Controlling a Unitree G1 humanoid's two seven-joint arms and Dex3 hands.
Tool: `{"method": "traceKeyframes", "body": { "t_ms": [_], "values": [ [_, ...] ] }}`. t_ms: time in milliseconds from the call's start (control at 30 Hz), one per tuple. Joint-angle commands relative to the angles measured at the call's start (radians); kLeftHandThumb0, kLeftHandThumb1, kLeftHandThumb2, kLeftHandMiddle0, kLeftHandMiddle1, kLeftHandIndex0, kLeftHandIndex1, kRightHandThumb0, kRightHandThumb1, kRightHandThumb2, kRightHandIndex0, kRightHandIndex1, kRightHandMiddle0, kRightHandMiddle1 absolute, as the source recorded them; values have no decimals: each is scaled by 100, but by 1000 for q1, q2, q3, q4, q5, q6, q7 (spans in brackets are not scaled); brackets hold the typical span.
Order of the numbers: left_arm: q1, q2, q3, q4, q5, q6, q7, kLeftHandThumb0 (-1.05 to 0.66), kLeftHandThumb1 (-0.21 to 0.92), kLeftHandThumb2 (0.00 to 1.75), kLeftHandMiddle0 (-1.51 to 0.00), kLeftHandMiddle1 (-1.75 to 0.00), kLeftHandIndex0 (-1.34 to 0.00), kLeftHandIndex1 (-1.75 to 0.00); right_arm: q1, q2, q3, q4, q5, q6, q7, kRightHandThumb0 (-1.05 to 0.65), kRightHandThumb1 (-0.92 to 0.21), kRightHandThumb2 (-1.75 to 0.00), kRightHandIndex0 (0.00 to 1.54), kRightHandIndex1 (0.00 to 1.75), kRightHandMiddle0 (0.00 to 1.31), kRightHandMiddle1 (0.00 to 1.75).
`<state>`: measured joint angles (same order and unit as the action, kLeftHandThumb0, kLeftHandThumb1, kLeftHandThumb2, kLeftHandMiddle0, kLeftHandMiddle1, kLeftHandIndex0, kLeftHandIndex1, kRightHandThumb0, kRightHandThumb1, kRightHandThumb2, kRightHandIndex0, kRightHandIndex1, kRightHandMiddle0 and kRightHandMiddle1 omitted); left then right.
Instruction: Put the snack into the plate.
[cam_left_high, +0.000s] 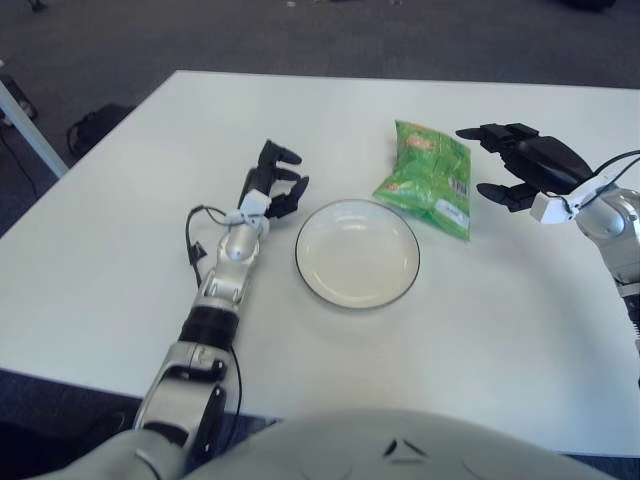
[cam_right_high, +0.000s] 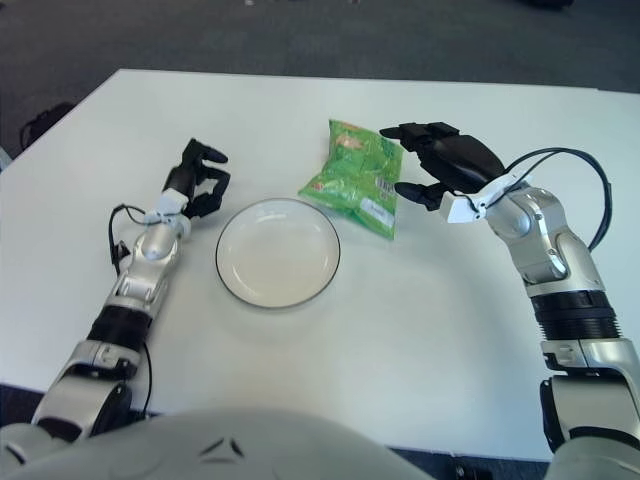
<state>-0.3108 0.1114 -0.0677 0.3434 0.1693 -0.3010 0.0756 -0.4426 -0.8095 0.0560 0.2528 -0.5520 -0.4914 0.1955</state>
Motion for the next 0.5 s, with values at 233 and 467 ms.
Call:
{"method": "traceKeyframes", "body": {
  "t_ms": [233, 467],
  "values": [
    [38, -10, -14, 83, 18, -64, 11, -35, 92, 52, -45, -125, -19, -175, -152, -46, 93, 165, -176, -179, -189, -49, -79, -77, 11, 21, 0, 61],
    [32, -6, -17, 101, 29, -79, 18, -35, 92, 52, -46, -126, -19, -175, -235, -89, 179, 237, -345, -288, -336, -50, -63, -81, 6, 14, 0, 40]
  ]
}}
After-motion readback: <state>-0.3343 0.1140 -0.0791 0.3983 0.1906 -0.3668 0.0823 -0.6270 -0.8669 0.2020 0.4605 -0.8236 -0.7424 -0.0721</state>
